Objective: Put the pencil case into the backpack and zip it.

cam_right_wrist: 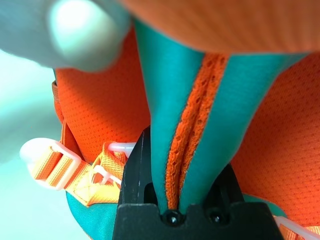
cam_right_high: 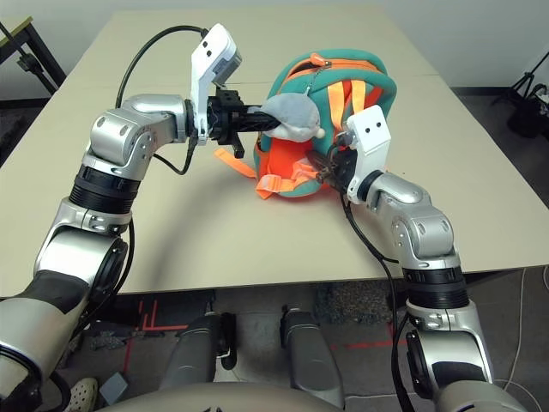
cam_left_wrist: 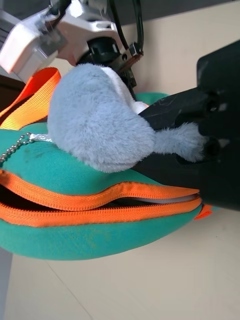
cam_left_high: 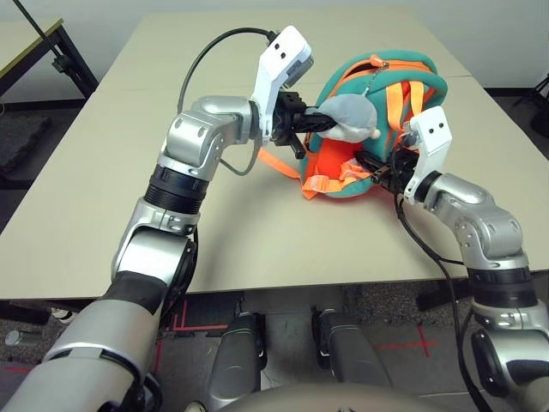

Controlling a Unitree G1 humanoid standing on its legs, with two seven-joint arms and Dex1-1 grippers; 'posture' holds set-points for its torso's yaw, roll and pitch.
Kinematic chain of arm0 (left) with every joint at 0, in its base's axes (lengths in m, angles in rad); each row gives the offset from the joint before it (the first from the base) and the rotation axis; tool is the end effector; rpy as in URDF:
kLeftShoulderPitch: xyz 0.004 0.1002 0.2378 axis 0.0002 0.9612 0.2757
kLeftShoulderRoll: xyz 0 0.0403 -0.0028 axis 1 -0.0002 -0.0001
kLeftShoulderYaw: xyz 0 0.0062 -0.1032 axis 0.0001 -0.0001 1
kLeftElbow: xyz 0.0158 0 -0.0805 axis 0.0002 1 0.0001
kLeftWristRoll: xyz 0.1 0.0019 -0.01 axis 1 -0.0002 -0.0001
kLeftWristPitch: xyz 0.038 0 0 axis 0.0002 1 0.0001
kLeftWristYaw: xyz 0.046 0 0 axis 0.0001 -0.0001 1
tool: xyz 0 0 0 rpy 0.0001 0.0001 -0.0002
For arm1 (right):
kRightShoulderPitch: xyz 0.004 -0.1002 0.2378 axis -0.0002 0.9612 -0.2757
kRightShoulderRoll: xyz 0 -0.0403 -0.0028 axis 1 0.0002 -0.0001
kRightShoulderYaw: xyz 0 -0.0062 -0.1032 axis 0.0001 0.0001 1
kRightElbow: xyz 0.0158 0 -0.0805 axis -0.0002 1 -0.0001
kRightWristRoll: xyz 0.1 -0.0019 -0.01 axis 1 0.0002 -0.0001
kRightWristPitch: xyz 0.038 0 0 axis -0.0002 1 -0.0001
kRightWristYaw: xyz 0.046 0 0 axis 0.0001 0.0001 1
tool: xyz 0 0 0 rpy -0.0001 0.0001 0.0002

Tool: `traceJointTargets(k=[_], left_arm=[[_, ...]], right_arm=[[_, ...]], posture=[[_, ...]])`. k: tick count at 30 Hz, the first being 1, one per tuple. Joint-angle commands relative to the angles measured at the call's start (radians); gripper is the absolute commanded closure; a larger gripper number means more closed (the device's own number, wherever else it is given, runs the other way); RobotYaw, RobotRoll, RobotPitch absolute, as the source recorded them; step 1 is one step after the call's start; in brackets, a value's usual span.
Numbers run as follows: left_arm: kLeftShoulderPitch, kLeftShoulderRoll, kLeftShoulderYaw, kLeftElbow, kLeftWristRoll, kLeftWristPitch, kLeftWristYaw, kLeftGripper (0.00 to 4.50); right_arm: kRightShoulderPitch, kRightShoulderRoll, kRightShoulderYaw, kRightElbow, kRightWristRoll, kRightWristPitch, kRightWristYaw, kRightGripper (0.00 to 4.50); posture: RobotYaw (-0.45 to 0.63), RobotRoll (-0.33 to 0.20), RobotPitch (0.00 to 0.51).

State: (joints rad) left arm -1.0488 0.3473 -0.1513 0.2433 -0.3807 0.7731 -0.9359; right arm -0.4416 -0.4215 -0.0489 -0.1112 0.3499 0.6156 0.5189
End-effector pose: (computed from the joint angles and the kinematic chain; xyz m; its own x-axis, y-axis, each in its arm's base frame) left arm 0.3297 0.1234 0.2519 0.3411 -0.9248 -0.1682 0.9399 0.3380 0.0477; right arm 0.2692 -0.2012 0.1561 0.8242 0.5568 -0.1036 -0.5630 0.8253 -0.0438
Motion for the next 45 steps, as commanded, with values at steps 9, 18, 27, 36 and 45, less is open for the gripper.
traceJointTargets(k=[9,18,27,36,45], left_arm=[[-0.044,0.213,0.157,0.077,-0.036,-0.030,-0.028,4.43],[0.058,0.264,0.138,0.064,-0.021,-0.007,-0.041,4.44],[0.192,0.260,0.058,0.143,0.048,-0.039,-0.052,4.44],[0.283,0.176,-0.026,0.248,0.107,-0.084,-0.072,4.44],[0.260,0.111,0.003,0.348,0.130,-0.140,-0.027,4.45]], right_arm=[[0.017,0.002,0.035,0.033,-0.014,0.015,0.006,3.88],[0.011,-0.002,0.039,0.042,-0.016,0.014,0.012,3.88],[0.007,-0.001,0.047,0.047,-0.018,0.010,0.015,3.88],[-0.001,-0.001,0.052,0.057,-0.021,0.005,0.015,3.88],[-0.005,0.000,0.051,0.055,-0.026,0.005,0.017,3.88]], posture=[[-0.12,0.000,0.129],[-0.11,0.000,0.133],[-0.11,0.000,0.136],[-0.10,0.000,0.135],[-0.12,0.000,0.136]])
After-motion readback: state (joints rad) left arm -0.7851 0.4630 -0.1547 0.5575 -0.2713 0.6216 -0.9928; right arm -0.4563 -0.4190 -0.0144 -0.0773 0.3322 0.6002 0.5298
